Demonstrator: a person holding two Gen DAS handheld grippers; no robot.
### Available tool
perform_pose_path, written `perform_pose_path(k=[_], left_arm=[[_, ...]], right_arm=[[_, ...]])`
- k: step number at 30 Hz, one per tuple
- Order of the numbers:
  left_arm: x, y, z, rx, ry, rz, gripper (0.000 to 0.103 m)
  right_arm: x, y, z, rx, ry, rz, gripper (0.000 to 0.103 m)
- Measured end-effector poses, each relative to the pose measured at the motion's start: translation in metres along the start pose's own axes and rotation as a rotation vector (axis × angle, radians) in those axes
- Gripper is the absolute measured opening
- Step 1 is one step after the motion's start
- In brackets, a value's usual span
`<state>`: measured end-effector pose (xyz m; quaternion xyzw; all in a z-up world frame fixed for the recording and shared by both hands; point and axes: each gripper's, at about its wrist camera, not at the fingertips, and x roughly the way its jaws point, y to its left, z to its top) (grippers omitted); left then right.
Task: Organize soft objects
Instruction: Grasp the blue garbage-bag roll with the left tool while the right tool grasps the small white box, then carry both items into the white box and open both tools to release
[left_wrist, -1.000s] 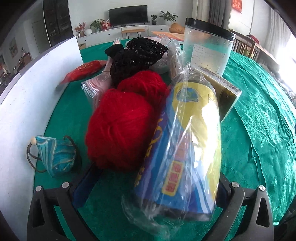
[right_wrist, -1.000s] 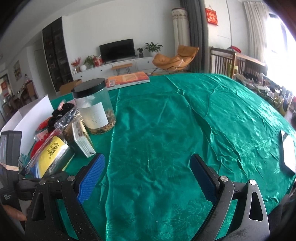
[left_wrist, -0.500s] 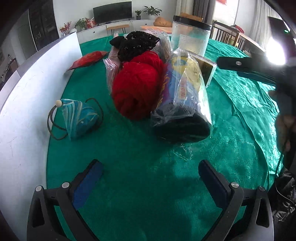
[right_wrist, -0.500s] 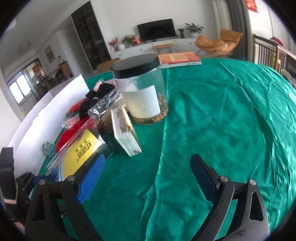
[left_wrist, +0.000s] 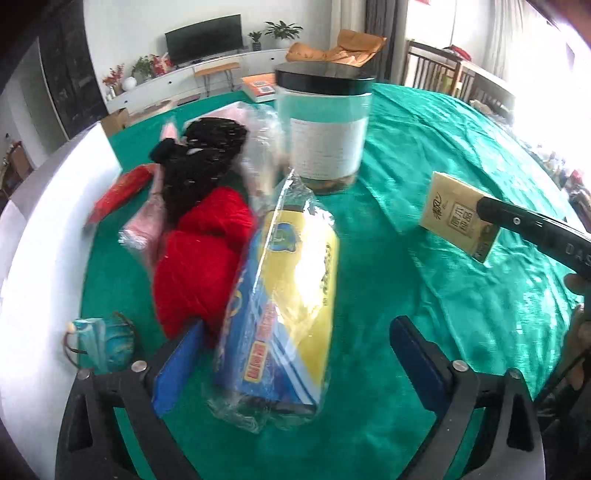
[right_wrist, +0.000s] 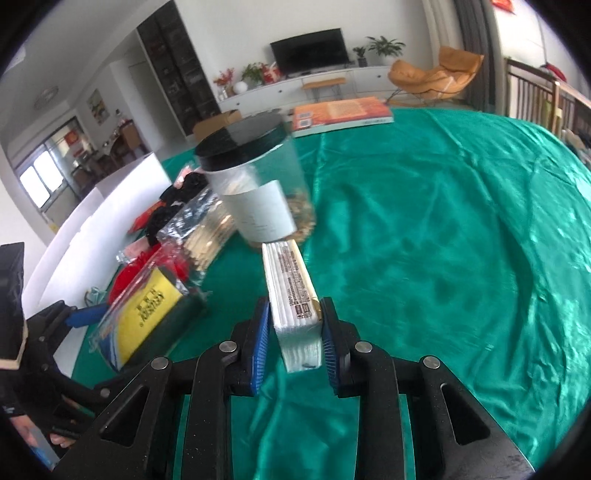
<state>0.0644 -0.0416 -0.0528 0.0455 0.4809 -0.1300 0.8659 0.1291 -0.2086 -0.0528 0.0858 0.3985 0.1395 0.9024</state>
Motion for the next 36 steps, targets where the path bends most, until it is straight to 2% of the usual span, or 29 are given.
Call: perform_pose_path(k=[1,3,6,8,10,11,12,13,14,16,18,21,24,27,31,33,36], left_arm=[[-0.002,-0.009,-0.001,0.028,0.001,-0.027,0.093],[-0.009,-0.021,-0.003,0.087,-0.017,-0.009,0.093],[-0.003,-0.014,0.003,0.061,0.000,0.037,0.093],[0.010,-0.009,0.011,0.043,0.035,0.037,0.093],[0.022,-0.020,0.013,0.081,0.068,0.060,0.092],[0.026,-0.027,0.011,0.118,0.079,0.067,0.088],[0.029,-0.033,0.009,0.151,0.080,0.069,0.056],[0.030,-0.035,0.009,0.164,0.078,0.098,0.051],[0.029,-0.033,0.010,0.142,0.071,0.066,0.050],[0.023,-0.018,0.017,0.037,0.074,-0.038,0.048],[0.008,-0.002,0.024,-0.046,0.046,-0.099,0.048],[-0.029,0.020,0.035,-0.100,-0.030,-0.142,0.048],[-0.069,0.050,0.043,-0.143,-0.108,-0.154,0.048],[-0.104,0.096,0.043,-0.196,-0.172,-0.101,0.048],[-0.140,0.167,0.021,-0.274,-0.207,0.066,0.049],[-0.154,0.202,0.004,-0.314,-0.207,0.159,0.049],[-0.174,0.250,-0.031,-0.387,-0.197,0.271,0.049]], right_arm=[[-0.007,-0.015,-0.003,0.030,-0.011,-0.018,0.028],[-0.017,-0.041,-0.008,0.089,-0.024,-0.040,0.028],[-0.029,-0.068,-0.015,0.189,-0.052,-0.033,0.028],[-0.030,-0.071,-0.012,0.207,-0.072,-0.036,0.028],[-0.025,-0.066,-0.009,0.194,-0.070,-0.036,0.028],[-0.020,-0.063,-0.008,0.188,-0.058,-0.030,0.028],[-0.016,-0.062,-0.007,0.183,-0.044,-0.022,0.028],[-0.013,-0.061,-0.005,0.181,-0.031,-0.014,0.028],[-0.009,-0.060,-0.005,0.179,-0.020,-0.007,0.028],[-0.002,-0.060,0.007,0.178,0.003,0.000,0.028],[0.006,-0.058,0.025,0.183,0.017,0.005,0.027],[0.012,-0.052,0.059,0.190,-0.025,0.007,0.026],[0.012,-0.040,0.092,0.203,-0.073,0.040,0.026],[0.003,-0.011,0.122,0.155,-0.104,0.078,0.026],[-0.015,0.066,0.137,0.002,-0.108,0.192,0.026],[-0.018,0.113,0.135,-0.060,-0.090,0.276,0.026],[-0.018,0.186,0.126,-0.105,-0.048,0.446,0.026]])
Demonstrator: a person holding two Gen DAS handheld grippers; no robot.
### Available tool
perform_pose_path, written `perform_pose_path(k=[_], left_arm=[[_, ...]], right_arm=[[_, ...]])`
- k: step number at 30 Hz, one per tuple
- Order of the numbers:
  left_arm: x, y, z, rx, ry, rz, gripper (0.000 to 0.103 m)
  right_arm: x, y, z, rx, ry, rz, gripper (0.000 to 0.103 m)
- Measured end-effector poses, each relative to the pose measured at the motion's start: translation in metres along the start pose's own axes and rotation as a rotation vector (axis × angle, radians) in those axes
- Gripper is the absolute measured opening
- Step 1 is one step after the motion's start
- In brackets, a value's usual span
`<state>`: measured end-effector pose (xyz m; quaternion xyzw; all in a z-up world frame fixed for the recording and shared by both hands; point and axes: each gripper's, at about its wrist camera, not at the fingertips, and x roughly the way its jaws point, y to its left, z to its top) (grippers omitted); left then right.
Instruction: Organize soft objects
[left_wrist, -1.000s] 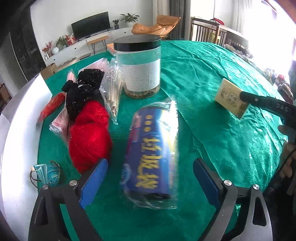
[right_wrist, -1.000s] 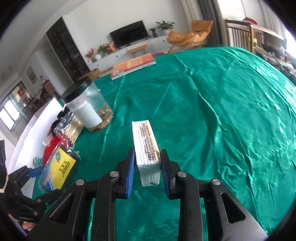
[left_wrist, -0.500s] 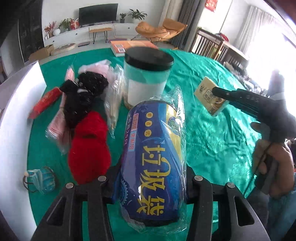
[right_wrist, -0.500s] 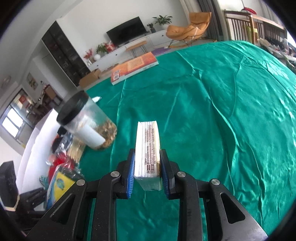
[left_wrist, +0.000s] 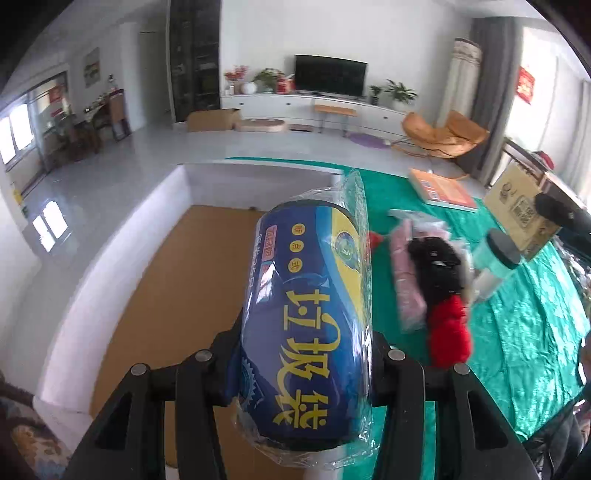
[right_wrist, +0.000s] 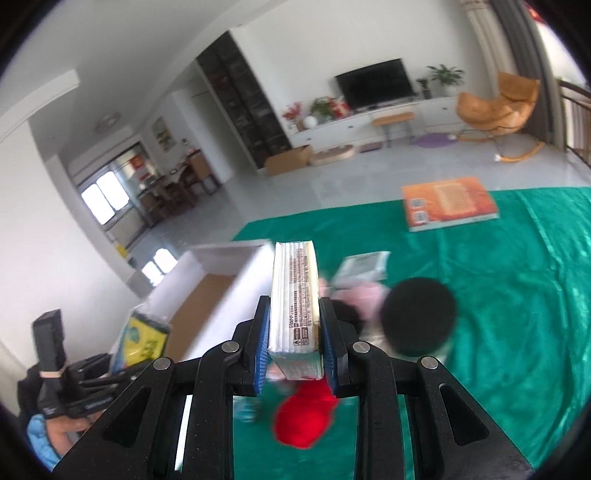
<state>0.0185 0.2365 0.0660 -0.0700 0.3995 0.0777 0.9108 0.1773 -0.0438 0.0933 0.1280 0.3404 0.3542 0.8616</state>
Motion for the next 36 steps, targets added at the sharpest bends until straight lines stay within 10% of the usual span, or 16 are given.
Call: perform_pose_path(k=[5,6,8,15,18,21,26,36], left_arm=[[0.003,0.065,-0.025,-0.147,0.022,0.146,0.064],[0.003,0.071,-0.027,-0.174,0.019,0.161,0.075],[0.000,0.066,-0.036,-0.193,-0.035,0.145,0.083],[-0.010,-0.016,-0.037,-0.026,-0.141,-0.128,0.089],[0.004,-0.087,-0.047,0.118,-0.088,-0.265,0.101],[0.040,-0.155,-0.074,0.239,0.029,-0.316,0.101],[0.110,-0.206,-0.109,0.274,0.159,-0.300,0.101],[0.147,-0.207,-0.123,0.333,0.133,-0.197,0.101]], right_arm=[[0.064,0.081,-0.014,0.077,0.102,0.293,0.038],[0.076,0.087,-0.018,0.089,0.140,0.312,0.073],[0.084,0.084,-0.030,0.097,0.152,0.303,0.086],[0.034,-0.023,-0.096,-0.006,0.049,-0.200,0.086],[0.013,-0.088,-0.135,-0.016,0.084,-0.580,0.086],[-0.009,-0.137,-0.161,0.011,0.122,-0.775,0.086],[-0.038,-0.178,-0.169,0.161,0.081,-0.820,0.086],[-0.046,-0.178,-0.179,0.198,0.111,-0.851,0.086]])
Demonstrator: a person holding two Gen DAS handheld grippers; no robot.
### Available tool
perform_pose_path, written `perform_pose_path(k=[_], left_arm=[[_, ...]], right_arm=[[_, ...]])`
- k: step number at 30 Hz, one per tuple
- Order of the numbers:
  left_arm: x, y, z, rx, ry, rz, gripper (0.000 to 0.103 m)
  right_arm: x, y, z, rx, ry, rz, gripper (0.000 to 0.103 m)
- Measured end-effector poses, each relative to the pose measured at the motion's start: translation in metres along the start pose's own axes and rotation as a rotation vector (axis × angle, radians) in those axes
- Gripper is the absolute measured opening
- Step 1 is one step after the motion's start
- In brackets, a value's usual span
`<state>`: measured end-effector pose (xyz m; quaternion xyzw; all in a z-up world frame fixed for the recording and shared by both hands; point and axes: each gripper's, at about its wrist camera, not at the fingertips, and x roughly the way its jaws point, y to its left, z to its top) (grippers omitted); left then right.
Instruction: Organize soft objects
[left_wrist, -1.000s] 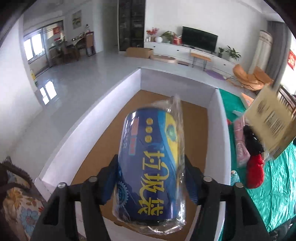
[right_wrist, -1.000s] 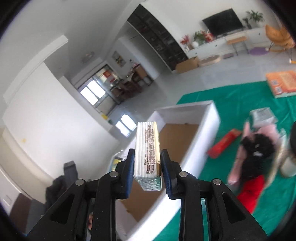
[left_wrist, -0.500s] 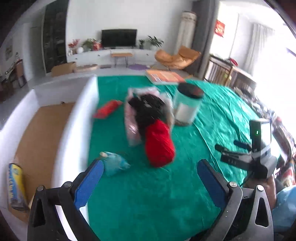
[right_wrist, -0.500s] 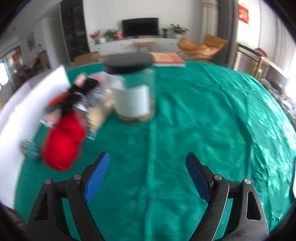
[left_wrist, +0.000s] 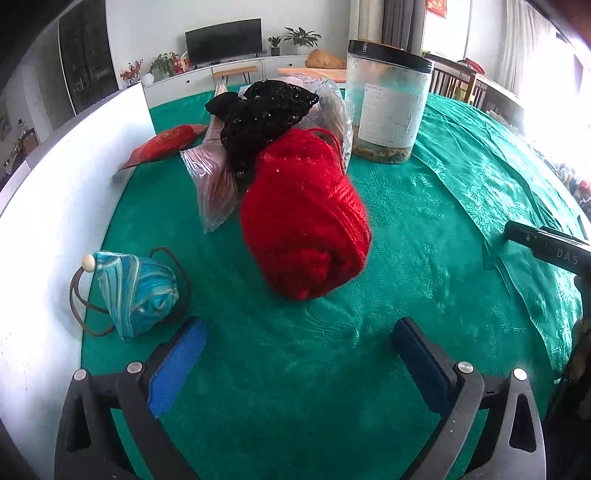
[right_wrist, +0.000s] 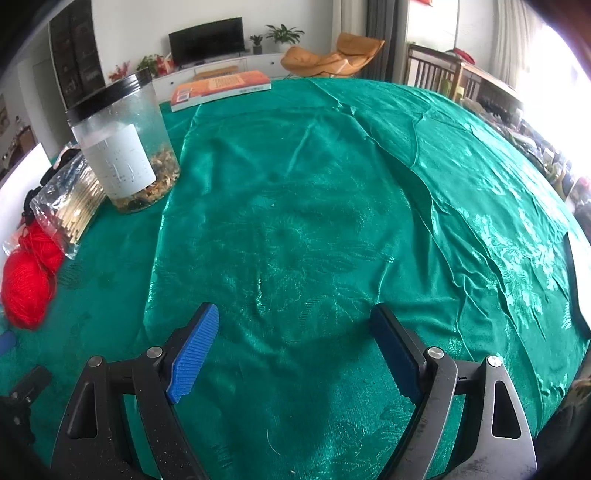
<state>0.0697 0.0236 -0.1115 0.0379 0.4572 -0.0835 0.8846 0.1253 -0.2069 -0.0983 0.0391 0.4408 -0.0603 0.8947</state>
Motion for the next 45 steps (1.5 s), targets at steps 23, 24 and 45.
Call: perform_pose_path(k=[23,24,45], left_arm=[[-0.0020,0.0037,0.0002,-0.006,-0.017,0.003,0.103],[-0.0019,0.0036,0.0003,-0.006,-0.017,0.003,0.103],[-0.0011,0.0037,0.0005,-0.007,-0.018,0.002,0.103]], right_arm=[[-0.0022,0.0058,-0.0055,-0.006,0.000,-0.012,0.090],[-0.0023,0.0058,-0.0055,-0.006,0.000,-0.012,0.090],[-0.0022,0.0055,-0.0055,-0.006,0.001,-0.013,0.090]])
